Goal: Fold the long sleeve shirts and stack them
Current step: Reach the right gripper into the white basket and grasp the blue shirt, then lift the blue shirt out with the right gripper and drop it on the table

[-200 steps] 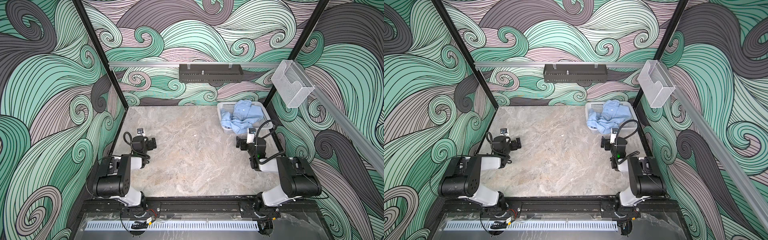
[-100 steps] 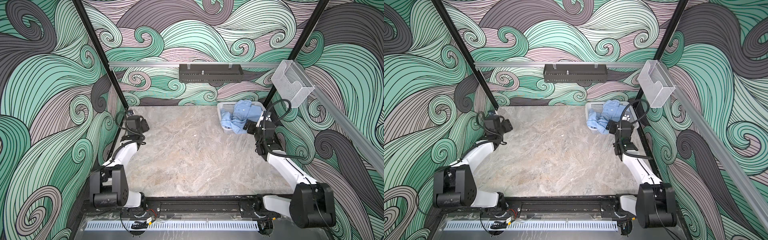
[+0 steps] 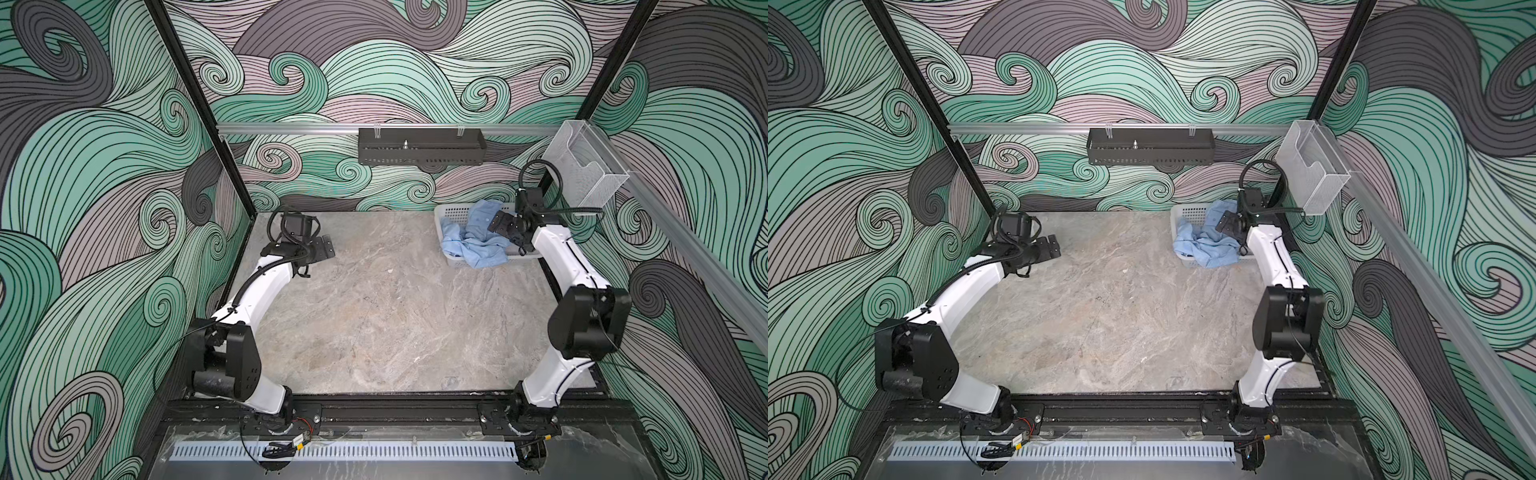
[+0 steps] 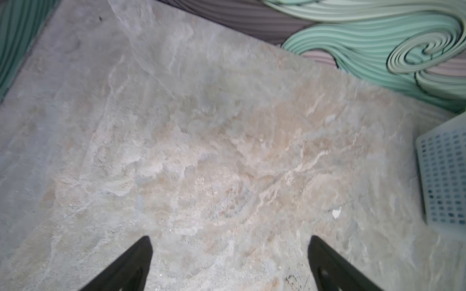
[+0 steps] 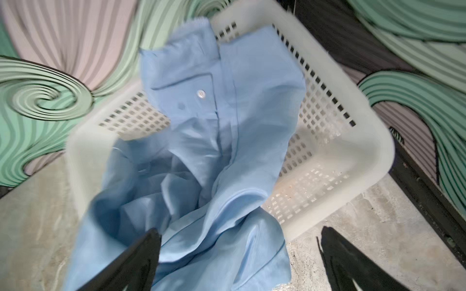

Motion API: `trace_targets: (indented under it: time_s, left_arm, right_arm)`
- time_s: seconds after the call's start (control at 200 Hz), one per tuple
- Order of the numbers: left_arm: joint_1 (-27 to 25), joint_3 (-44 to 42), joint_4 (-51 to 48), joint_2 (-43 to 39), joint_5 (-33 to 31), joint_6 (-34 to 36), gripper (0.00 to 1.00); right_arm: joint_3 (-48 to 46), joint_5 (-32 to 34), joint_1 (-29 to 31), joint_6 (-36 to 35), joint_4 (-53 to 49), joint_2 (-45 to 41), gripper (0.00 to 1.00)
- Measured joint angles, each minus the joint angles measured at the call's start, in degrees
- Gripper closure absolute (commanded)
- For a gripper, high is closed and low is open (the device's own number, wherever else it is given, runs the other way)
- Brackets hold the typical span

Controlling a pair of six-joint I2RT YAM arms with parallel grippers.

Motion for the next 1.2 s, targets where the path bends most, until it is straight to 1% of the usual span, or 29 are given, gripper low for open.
trace_targets:
  time_s: [0.115, 0.25, 0.305, 0.35, 0.375, 0.445, 0.47, 0.52, 0.55, 0.585, 0.63, 0.68, 0.751, 0.861, 1.061, 1.136, 1.201]
  left_arm:
    - [-0.50, 1.62, -3.50, 2.03, 0.09, -0.37, 0.01]
    - [-0.52, 2.78, -4.90, 2.97, 0.13, -0.68, 0.01]
    - [-0.52, 2.84, -5.27, 2.97, 0.13, -0.79, 0.04]
    - [-0.52, 2.86, -5.55, 2.97, 0.15, -0.81, 0.07]
    - [-0.52, 2.86, -5.64, 2.97, 0.22, -0.87, 0.09]
    - [-0.55, 3.23, -6.14, 2.97, 0.48, -0.83, 0.14]
    - [-0.55, 3.54, -6.45, 2.97, 0.66, -0.81, 0.17]
    - [-0.55, 4.26, -6.97, 2.97, 0.90, -0.72, 0.19]
    - [-0.55, 4.76, -7.23, 2.97, 1.16, -0.52, 0.20]
    - [-0.55, 5.46, -7.61, 2.97, 1.38, -0.28, 0.20]
    - [-0.59, 6.45, -8.15, 2.91, 1.55, 0.24, 0.20]
    - [-0.63, 7.37, -8.66, 2.58, 1.60, 0.96, 0.21]
    - [-0.66, 8.17, -9.27, 0.94, 1.38, 2.84, 0.22]
    - [-0.66, 8.20, -9.46, -4.17, 0.46, 5.92, 0.17]
    - [-0.66, 8.24, -9.46, -15.39, -2.19, 10.49, 0.16]
    - [-0.63, 8.33, -9.81, -17.86, -3.21, 11.41, 0.16]
    - [-0.63, 8.33, -10.36, -19.50, -4.09, 11.96, 0.14]
  right_arm:
    - [5.44, -1.99, -1.01, 0.83, -4.55, 7.76, 0.01]
    - [11.65, -3.85, -1.16, 1.46, -7.32, 15.02, 0.02]
    - [14.34, -4.57, -1.16, 1.66, -7.74, 17.64, 0.05]
    - [16.87, -5.09, -1.16, 2.03, -8.17, 19.69, 0.12]
    - [17.92, -5.40, -1.16, 1.97, -8.15, 20.63, 0.13]
    - [21.57, -6.36, -1.11, 2.51, -8.66, 23.45, 0.26]
    - [22.82, -6.75, -1.11, 2.56, -8.70, 24.37, 0.34]
    - [24.65, -7.63, -1.11, 2.78, -8.81, 25.59, 0.53]
    - [25.86, -8.39, -1.11, 2.67, -8.96, 26.27, 0.68]
    - [26.67, -8.96, -1.11, 2.73, -8.85, 26.67, 0.79]
    - [27.21, -9.68, -1.11, 2.58, -8.72, 26.64, 0.89]
    - [27.36, -10.27, -1.09, 2.71, -8.55, 26.21, 0.95]
    - [27.47, -10.95, -0.76, 2.29, -8.52, 24.55, 1.00]
    - [28.04, -11.58, 0.66, 1.36, -8.70, 19.12, 1.00]
    - [30.62, -13.97, 6.21, -0.13, -8.41, 0.61, 1.00]
    - [32.83, -15.47, 9.25, -1.29, -8.39, -6.12, 1.00]
    - [35.36, -16.74, 12.48, -2.73, -8.17, -10.34, 1.00]
